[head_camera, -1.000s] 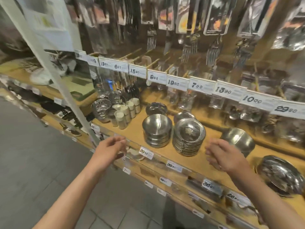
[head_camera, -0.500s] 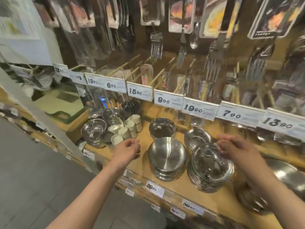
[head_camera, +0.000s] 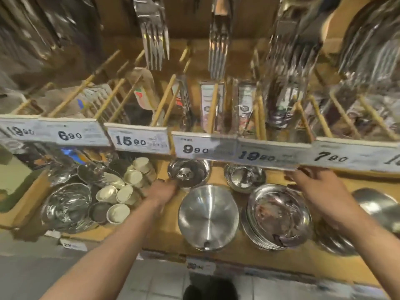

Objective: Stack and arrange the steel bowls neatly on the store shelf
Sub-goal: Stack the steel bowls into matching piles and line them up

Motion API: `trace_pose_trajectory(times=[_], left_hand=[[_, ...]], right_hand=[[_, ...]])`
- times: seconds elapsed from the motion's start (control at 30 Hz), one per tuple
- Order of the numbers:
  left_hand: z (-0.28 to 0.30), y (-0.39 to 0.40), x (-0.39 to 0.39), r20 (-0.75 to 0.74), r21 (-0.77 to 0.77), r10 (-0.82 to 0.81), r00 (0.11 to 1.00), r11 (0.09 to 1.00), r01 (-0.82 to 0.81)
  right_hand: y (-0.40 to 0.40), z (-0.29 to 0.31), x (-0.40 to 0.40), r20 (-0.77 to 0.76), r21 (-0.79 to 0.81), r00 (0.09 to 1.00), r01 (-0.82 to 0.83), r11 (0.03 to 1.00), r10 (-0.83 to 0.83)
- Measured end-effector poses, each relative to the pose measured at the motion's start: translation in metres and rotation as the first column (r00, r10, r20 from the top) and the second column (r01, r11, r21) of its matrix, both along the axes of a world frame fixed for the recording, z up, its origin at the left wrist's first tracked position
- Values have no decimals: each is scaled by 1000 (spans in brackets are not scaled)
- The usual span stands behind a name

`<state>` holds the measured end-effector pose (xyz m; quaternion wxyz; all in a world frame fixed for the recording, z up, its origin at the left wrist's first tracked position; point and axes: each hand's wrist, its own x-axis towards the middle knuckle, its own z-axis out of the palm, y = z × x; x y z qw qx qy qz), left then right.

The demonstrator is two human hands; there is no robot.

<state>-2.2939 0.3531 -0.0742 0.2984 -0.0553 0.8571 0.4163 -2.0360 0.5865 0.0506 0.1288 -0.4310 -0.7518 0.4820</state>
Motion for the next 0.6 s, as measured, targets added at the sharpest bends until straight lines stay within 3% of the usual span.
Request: trace_pose_trajectory(times=[0.23, 0.4, 0.6], left_hand=[[-7, 18, -3, 164, 111, -45, 985, 993, 27], [7, 19, -11, 208, 160, 34, 977, 985, -68], [30, 5, -17, 207, 240, 112, 972, 957, -161]], right_hand=[[-1, -4, 20, -91, -54, 990, 105, 993, -110], [-4, -5, 24, -164, -81, 966, 189, 979, -200], [-1, 5, 9, -132, -17, 986, 98, 995, -100]])
